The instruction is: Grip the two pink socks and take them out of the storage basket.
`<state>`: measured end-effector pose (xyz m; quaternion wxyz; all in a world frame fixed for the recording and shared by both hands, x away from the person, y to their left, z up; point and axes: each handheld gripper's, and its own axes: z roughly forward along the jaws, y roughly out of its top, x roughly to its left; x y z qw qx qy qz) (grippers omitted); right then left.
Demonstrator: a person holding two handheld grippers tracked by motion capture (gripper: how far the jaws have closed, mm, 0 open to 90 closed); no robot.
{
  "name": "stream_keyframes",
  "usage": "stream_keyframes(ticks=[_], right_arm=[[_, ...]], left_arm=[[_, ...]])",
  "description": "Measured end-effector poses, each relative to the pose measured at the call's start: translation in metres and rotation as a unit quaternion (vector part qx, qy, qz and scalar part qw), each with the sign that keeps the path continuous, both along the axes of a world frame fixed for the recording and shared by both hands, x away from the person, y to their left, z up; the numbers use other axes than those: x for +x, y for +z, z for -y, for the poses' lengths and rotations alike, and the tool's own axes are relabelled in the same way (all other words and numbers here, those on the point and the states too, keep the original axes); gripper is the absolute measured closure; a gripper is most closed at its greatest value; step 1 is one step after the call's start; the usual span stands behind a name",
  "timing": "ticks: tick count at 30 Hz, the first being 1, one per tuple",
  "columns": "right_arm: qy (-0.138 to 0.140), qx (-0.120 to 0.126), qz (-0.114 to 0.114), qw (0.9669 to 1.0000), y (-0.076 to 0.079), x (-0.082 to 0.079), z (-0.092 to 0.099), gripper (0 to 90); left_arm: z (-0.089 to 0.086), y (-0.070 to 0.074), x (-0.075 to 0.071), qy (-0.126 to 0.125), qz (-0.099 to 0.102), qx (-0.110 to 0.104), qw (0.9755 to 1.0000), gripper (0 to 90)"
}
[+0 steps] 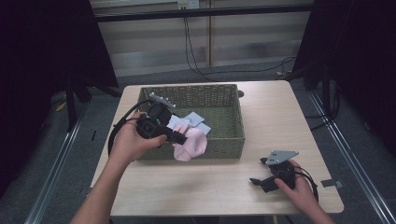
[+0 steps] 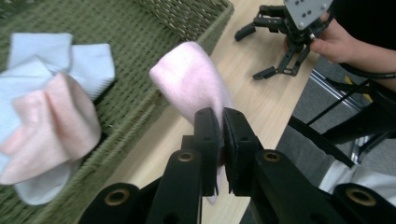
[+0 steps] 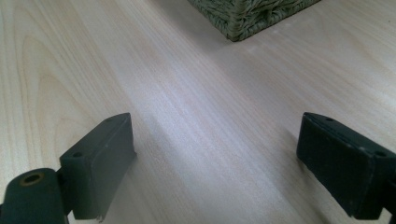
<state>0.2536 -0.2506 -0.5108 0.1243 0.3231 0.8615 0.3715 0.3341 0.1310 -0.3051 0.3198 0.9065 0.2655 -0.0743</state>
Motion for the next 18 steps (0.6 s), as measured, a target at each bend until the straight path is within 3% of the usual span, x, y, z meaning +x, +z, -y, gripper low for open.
stream_keyframes(ticks=[3, 9, 11, 13, 18], right_arm=[[0.000, 0.000, 0.000, 1.0000, 0.000, 0.000, 0.000, 10.5], [0.000, 0.000, 0.000, 1.0000, 0.000, 0.000, 0.000, 10.5], [0.000, 0.000, 0.000, 1.0000, 0.000, 0.000, 0.000, 10.5], [0.000, 0.000, 0.000, 1.0000, 0.000, 0.000, 0.000, 10.5], [0.000, 0.000, 0.000, 1.0000, 0.000, 0.000, 0.000, 10.5]], left_arm=[[0.003, -0.008, -0.002, -0.006, -0.007, 0.005, 0.9999, 84.5], [0.004, -0.027, -0.004, 0.000, -0.018, -0.007, 0.9998, 82.7], [0.004, -0.030, -0.004, -0.008, -0.009, 0.002, 0.9999, 77.9], [0.005, -0.034, -0.005, 0.000, -0.002, 0.001, 1.0000, 75.0], [0.004, -0.036, -0.002, -0.001, -0.002, 0.007, 1.0000, 66.3]])
